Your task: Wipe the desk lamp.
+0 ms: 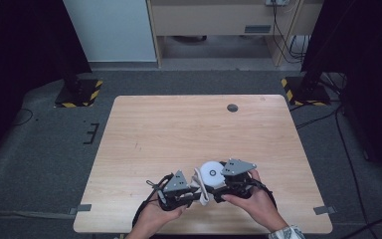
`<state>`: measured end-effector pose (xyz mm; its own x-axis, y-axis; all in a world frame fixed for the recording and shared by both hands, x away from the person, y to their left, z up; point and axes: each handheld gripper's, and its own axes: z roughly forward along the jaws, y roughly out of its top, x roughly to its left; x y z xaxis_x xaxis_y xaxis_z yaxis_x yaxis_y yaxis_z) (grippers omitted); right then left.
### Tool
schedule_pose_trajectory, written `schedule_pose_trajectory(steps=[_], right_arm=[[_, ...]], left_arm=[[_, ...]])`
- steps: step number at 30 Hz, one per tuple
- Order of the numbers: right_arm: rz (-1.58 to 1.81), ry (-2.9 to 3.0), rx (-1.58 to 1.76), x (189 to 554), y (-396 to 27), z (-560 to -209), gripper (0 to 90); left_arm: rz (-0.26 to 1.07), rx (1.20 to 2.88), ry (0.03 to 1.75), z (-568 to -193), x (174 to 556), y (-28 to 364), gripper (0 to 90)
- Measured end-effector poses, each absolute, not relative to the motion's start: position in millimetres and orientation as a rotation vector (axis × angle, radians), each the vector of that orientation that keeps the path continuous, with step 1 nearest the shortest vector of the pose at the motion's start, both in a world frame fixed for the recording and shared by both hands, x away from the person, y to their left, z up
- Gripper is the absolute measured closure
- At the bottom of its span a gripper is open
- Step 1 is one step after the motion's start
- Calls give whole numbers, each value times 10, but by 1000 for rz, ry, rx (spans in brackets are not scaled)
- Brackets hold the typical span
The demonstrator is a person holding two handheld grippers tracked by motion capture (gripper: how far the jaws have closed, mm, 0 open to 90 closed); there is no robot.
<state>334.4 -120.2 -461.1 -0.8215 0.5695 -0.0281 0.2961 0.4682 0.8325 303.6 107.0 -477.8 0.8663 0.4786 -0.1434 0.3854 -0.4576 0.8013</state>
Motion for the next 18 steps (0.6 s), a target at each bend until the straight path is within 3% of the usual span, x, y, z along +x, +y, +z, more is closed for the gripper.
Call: schedule_pose_trajectory(steps=[11,18], right_arm=[[1332,2416,745,3350,-1213,-4469,56],[1377,2387,763,3386,-1254,-4371,185]], left_arm=[[135,2073,663,-4767,3071,1188,788],[144,2095,656,-4782,3064,1170,786]])
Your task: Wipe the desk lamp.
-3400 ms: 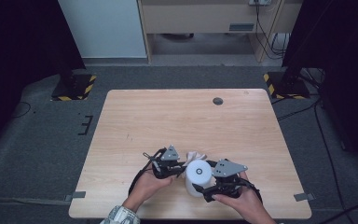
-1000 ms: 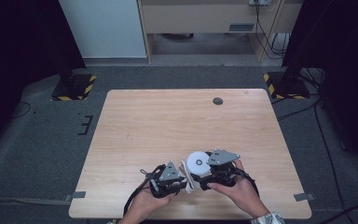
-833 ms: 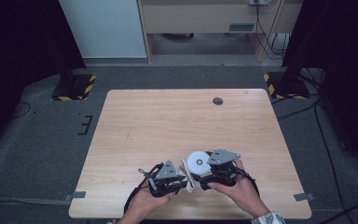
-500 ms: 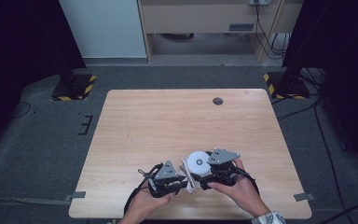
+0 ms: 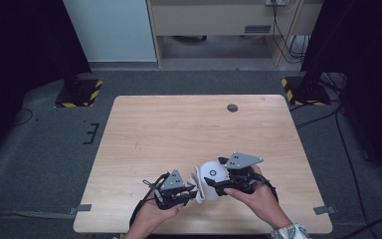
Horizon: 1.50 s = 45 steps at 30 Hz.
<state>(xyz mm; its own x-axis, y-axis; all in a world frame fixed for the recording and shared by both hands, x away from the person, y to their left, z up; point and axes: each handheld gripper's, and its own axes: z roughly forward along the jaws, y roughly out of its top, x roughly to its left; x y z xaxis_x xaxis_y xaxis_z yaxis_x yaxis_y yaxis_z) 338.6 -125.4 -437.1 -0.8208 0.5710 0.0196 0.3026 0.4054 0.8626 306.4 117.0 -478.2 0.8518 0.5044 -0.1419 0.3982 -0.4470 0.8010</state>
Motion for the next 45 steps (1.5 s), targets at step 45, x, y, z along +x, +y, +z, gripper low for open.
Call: schedule_pose_trajectory(steps=[45], right_arm=[[1402,2394,806,3465,-1266,-4384,228]], left_arm=[[115,2147,559,-4976,2921,590,786]])
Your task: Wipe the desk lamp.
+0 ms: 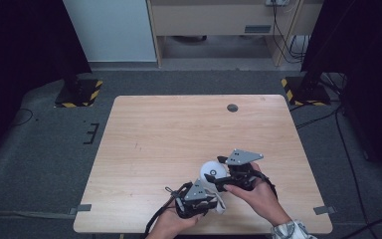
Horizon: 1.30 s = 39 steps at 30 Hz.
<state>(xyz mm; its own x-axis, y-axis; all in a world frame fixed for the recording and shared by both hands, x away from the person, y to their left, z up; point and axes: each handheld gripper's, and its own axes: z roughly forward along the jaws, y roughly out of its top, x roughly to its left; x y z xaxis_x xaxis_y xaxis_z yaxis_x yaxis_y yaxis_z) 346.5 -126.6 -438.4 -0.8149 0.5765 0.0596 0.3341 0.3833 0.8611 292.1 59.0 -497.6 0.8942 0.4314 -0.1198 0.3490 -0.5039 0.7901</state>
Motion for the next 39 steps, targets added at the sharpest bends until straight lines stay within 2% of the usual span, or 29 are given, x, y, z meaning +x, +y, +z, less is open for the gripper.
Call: schedule_pose_trajectory(steps=[8,17,26,39], right_arm=[[1393,2401,807,3471,-1261,-4374,235],[1387,2403,795,3473,-1256,-4367,239],[1386,2403,796,3472,-1254,-4365,239],[1383,2395,794,3476,-1251,-4368,240]], left_arm=[[142,2047,523,-4840,2885,514,786],[122,2177,531,-5077,2917,416,786],[153,2088,533,-4959,2884,396,785],[130,2161,584,-5122,2960,419,785]])
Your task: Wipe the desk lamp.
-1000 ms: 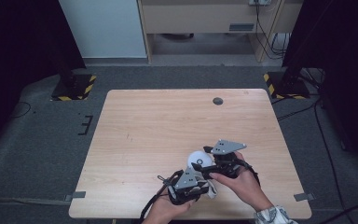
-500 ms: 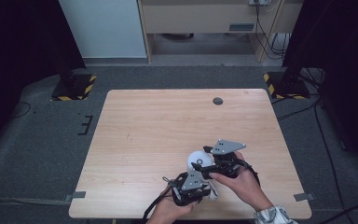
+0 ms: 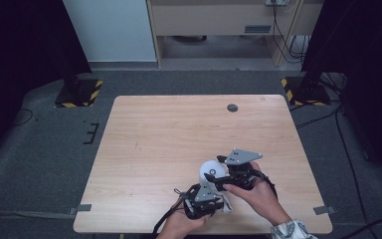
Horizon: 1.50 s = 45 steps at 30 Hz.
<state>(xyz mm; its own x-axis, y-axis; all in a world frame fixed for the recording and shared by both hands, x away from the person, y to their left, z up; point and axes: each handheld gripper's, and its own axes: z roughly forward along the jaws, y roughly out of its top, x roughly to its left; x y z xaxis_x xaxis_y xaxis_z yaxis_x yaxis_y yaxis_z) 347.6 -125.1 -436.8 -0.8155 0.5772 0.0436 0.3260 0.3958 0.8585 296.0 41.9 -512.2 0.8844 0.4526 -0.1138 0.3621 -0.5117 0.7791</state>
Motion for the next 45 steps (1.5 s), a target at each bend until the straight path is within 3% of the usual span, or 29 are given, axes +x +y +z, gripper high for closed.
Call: schedule_pose_trajectory(steps=[11,20,29,34,39,45], right_arm=[[1402,2346,776,3413,-1408,-4280,256],[1344,2308,762,3115,-1881,-4388,425],[1344,2315,802,2877,-2268,-4743,578],[1326,2328,815,2837,-2358,-4781,501],[1299,2356,840,2816,-2359,-4837,359],[1305,2343,870,2798,-2370,-4839,259]], left_arm=[[109,2147,595,-5144,2997,439,772],[43,2169,613,-5210,2980,258,771],[14,2230,589,-5267,2949,-49,768],[27,2224,626,-5253,2982,-88,704],[81,2203,644,-5228,2952,-83,493],[130,2171,624,-5141,2884,-1,429]])
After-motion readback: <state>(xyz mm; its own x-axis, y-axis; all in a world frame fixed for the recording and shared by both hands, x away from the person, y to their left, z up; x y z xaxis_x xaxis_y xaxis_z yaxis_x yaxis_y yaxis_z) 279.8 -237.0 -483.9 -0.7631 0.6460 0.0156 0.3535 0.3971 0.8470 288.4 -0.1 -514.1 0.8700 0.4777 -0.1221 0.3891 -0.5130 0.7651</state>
